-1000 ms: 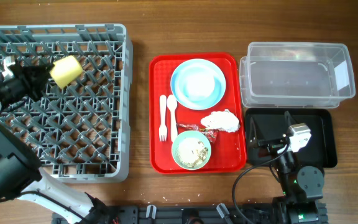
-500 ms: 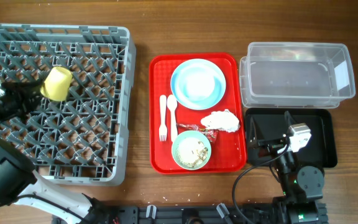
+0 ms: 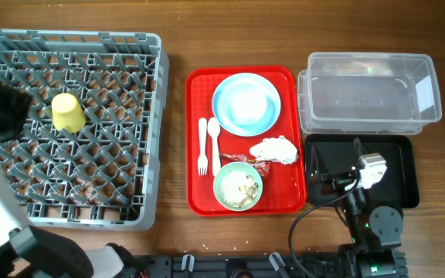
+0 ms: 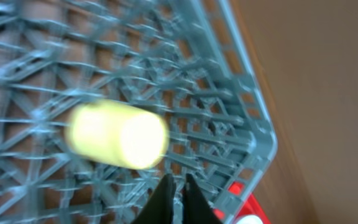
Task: Sort waste into correct bins and load items into the dishwasher rack
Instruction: 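Lift the yellow cup and carry it left over the dish rack, then lower the cup into the rack, open the left gripper, withdraw, then reach the right gripper to the white tissue and grasp it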
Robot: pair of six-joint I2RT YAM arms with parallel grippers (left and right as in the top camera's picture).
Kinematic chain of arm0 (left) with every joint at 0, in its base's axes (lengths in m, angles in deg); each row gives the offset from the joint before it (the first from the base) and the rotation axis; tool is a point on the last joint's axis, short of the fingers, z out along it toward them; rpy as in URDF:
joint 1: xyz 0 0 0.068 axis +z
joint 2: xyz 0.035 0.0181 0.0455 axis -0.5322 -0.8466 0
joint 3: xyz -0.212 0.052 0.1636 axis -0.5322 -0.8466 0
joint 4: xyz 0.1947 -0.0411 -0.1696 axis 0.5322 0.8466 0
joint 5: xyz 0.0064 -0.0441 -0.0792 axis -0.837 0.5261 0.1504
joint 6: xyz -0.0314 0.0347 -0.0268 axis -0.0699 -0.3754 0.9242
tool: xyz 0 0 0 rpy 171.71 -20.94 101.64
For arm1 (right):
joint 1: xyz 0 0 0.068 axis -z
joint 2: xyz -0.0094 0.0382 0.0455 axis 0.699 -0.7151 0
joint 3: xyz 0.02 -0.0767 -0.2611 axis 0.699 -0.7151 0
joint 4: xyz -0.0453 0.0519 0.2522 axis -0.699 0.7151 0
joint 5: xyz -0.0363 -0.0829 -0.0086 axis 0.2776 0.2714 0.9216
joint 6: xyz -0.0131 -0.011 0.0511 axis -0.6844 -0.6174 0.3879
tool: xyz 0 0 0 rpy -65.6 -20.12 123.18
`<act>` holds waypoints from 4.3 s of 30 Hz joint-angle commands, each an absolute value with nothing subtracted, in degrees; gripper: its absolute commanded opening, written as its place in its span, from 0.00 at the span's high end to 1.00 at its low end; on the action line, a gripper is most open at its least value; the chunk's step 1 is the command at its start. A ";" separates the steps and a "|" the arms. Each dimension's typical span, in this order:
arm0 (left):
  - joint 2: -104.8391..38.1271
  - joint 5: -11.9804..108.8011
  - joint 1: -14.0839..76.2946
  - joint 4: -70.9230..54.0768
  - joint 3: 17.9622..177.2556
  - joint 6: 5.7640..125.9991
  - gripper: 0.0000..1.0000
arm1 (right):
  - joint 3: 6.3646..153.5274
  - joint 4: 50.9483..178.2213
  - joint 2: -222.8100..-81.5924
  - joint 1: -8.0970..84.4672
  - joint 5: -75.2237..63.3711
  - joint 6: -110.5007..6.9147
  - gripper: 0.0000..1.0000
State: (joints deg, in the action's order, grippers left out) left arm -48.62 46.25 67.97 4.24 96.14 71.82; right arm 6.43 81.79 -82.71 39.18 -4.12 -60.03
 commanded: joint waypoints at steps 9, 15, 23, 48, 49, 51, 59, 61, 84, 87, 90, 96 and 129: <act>-60.03 9.92 47.16 -1.09 96.80 71.44 0.96 | 6.39 81.44 -82.44 39.42 -4.82 -61.21 0.00; -62.33 9.77 50.42 -0.81 96.65 71.47 0.96 | 6.39 81.44 -82.47 39.42 -4.82 -61.17 0.00; -62.04 13.64 55.62 3.54 96.60 72.32 0.96 | 6.39 81.44 -82.47 39.42 -4.82 -61.17 0.00; -63.73 9.07 17.89 8.66 93.63 67.55 0.40 | 6.39 81.44 -82.47 39.42 -4.82 -61.17 0.00; -63.66 9.16 17.89 8.22 93.67 67.55 0.40 | 6.39 81.44 -82.44 39.42 -4.82 -61.17 0.00; -63.22 9.37 17.83 8.48 94.29 67.55 0.42 | 6.39 81.44 -82.47 39.42 -4.82 -61.17 0.00; -56.78 9.40 17.85 10.60 97.57 67.55 0.43 | 6.39 81.44 -82.47 39.42 -4.82 -61.15 0.00; -58.04 9.40 17.85 10.58 97.46 67.55 0.42 | 6.39 81.42 -82.47 39.42 -4.82 -61.15 0.00; -40.67 18.84 42.94 25.36 97.67 76.84 0.00 | 6.39 80.96 -82.44 39.42 -5.35 -60.34 0.00; -40.67 18.84 42.92 25.36 97.67 76.84 0.00 | 6.39 80.17 -82.44 39.42 -17.24 -38.09 0.00; -40.67 18.84 42.94 25.36 97.67 76.84 0.00 | 6.39 79.87 -82.44 39.42 -29.04 7.37 0.00; -40.67 18.84 42.92 25.36 97.67 76.84 0.00 | 6.39 77.92 -82.44 39.42 -35.14 48.81 0.00; -40.67 18.84 42.94 25.36 97.67 76.84 0.00 | 87.65 135.93 -169.96 22.66 -25.04 -50.53 0.00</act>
